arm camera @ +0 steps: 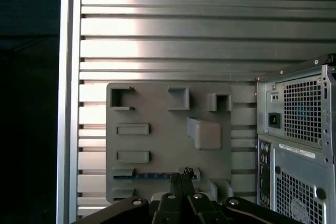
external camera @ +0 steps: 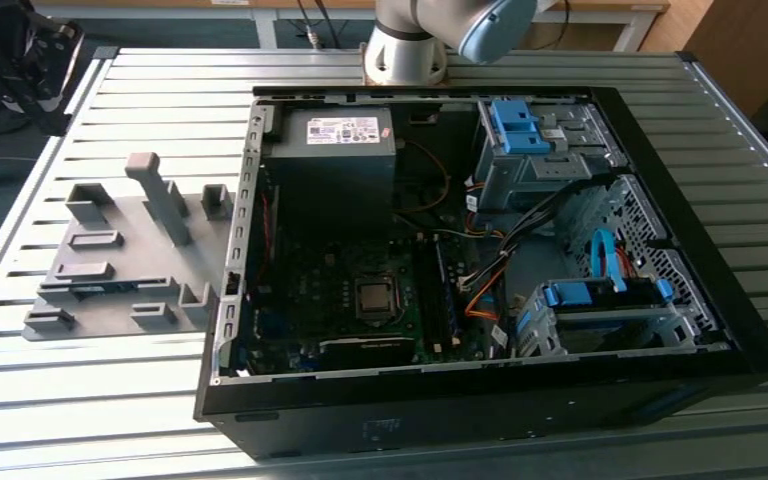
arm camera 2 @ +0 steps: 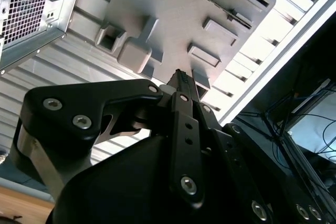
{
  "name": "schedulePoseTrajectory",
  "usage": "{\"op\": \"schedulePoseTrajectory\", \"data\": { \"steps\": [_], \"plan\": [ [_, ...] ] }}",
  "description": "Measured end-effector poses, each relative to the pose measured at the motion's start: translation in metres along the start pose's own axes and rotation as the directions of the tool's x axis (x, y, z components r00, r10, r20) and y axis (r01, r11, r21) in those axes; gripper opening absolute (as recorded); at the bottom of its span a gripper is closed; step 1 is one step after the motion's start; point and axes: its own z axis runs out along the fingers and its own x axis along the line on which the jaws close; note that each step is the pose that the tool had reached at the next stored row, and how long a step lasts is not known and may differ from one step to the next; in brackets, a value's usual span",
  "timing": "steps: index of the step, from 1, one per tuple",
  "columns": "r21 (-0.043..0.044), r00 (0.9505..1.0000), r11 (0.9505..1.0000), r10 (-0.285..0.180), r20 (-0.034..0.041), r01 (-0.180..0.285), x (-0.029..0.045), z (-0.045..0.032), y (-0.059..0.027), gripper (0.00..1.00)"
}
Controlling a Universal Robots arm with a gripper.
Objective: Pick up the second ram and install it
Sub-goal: 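Pick up the second ram and move it above second insertion slot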
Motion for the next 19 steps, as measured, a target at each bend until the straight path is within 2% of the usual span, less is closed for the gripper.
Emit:
{"op": "schedulePoseTrajectory", "data": {
  "steps": [19],
  "plan": [
    [-0.0012,0.9989,0.9989,-0.047,-0.002,0.047,0.0,0.0,0.0,0.11]
  ]
}}
